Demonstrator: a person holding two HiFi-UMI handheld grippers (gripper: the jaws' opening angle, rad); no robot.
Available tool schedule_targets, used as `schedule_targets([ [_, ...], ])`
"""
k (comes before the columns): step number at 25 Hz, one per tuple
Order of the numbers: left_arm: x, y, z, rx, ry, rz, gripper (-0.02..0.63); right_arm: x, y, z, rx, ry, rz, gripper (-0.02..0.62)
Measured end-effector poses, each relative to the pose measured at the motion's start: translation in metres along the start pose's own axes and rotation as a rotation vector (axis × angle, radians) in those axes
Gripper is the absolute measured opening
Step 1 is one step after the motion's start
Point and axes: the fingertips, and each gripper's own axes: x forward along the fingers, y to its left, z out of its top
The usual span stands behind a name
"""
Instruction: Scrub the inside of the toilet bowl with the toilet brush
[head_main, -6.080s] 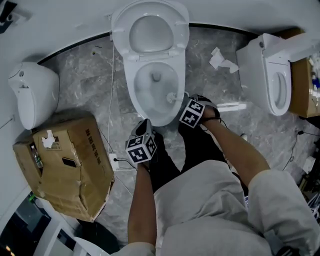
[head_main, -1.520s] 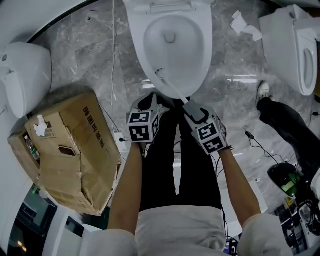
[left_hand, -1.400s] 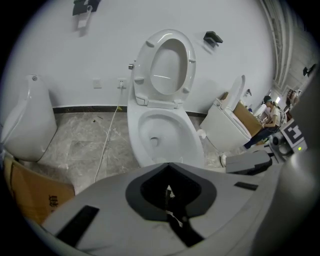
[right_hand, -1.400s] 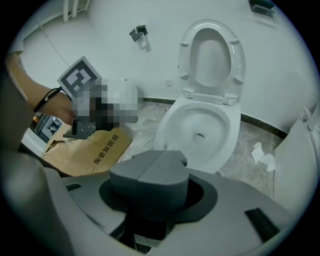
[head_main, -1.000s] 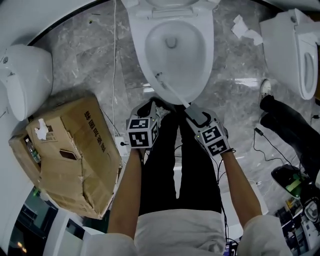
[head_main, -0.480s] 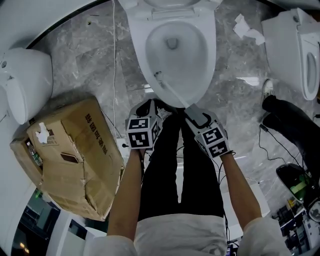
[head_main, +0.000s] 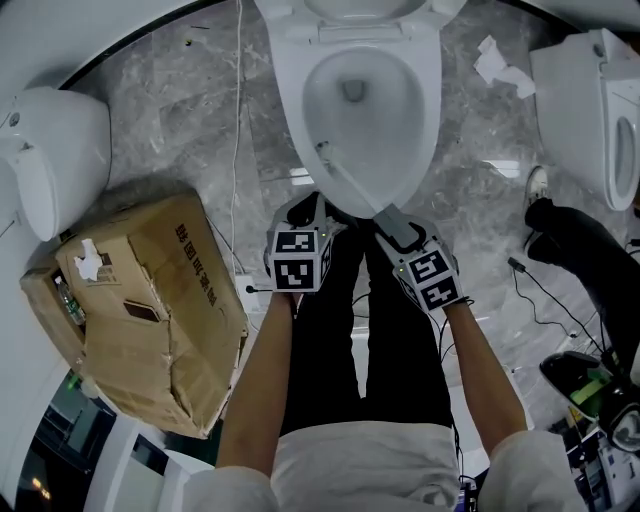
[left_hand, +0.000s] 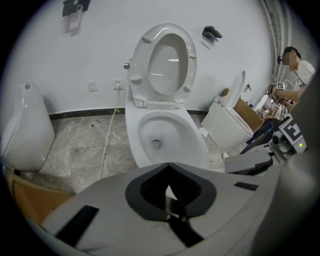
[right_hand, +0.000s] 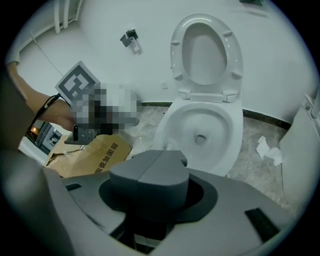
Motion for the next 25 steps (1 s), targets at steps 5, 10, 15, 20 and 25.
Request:
schedule_targets([
  [5, -0.001, 0.000, 0.007, -0.006, -0.009, 0.004, 0.026, 0.000, -0.001, 0.003, 0.006, 0.004, 0.009, 0.212],
  [10, -0.006, -0.001, 0.005, -0.051, -0.022, 0.019, 0.026, 0.005, -0.003, 0.010, 0.055, -0.017, 0.017, 0.212],
  [15, 0.001, -0.012, 0.000, -0.044, -0.002, 0.003, 0.026, 0.008, -0.002, 0.012, 0.094, -0.028, 0.026, 0.215],
  [20, 0.005, -0.016, 0.009, -0.060, -0.016, -0.001, 0.026, 0.011, -0.005, 0.020, 0.088, -0.025, 0.028, 0.215],
  [25, 0.007, -0.015, 0.015, -0.066, -0.017, 0.000, 0.026, 0.015, -0.007, 0.030, 0.091, -0.028, 0.031, 0.216],
])
